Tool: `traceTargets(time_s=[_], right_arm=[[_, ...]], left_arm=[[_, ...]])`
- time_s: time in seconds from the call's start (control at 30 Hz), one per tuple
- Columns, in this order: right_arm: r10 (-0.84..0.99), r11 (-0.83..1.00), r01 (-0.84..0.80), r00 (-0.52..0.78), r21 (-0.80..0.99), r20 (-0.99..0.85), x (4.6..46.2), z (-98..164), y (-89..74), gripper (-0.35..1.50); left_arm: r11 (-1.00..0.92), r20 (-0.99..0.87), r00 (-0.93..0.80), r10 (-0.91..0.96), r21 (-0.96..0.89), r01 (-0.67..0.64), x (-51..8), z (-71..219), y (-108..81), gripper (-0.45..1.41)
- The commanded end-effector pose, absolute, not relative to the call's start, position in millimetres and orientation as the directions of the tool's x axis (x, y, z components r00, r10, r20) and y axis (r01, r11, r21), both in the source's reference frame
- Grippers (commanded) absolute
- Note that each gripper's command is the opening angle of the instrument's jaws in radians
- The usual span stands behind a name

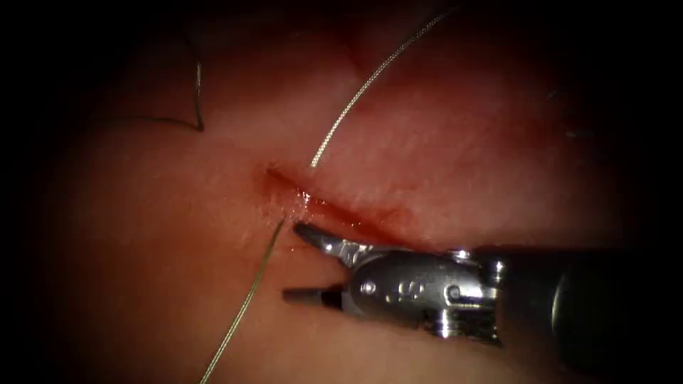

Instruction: Wound Closure

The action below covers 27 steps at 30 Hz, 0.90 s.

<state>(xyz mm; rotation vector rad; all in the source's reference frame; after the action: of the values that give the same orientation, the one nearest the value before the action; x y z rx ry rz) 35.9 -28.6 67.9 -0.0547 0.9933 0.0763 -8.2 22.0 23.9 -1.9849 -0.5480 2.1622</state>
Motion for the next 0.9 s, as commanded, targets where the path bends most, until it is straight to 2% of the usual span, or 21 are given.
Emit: traceTargets(time_s=[0.03,0.17,0.2,0.23,0.27,0.3,0.9], right_arm=[[0.033,0.997,-0.082,0.538,-0.013,-0.842,37.4,69.1,-28.6,1.25],[0.014,0.998,-0.064,0.536,-0.024,-0.844,38.7,70.0,-28.4,1.11],[0.013,0.998,-0.062,0.535,-0.024,-0.844,38.9,70.1,-28.4,1.01],[0.012,0.998,-0.06,0.531,-0.023,-0.847,39.0,70.2,-28.5,0.78],[0.012,0.998,-0.053,0.532,-0.02,-0.847,39.2,70.2,-28.6,0.19],[0.012,0.999,-0.046,0.537,-0.016,-0.844,39.3,70.2,-28.6,-0.32],[-0.014,0.998,0.056,0.586,0.023,-0.81,34.5,61.4,-35.2,-0.35]], left_arm=[[-0.919,-0.927,-0.11,0.359,-0.371,0.13,-8.7,24.6,22.0,-0.45],[-0.92,-0.927,-0.11,0.359,-0.371,0.129,-8.8,24.7,22.0,-0.45],[-0.92,-0.927,-0.11,0.358,-0.371,0.128,-8.9,24.7,22.0,-0.45],[-0.92,-0.927,-0.113,0.358,-0.371,0.129,-8.9,24.7,21.9,-0.45],[-0.92,-0.927,-0.113,0.358,-0.37,0.129,-8.9,24.7,21.9,-0.45],[-0.92,-0.927,-0.113,0.357,-0.37,0.129,-8.9,24.7,21.9,-0.45],[-0.92,-0.927,-0.116,0.357,-0.37,0.13,-8.9,24.7,21.9,-0.45]])
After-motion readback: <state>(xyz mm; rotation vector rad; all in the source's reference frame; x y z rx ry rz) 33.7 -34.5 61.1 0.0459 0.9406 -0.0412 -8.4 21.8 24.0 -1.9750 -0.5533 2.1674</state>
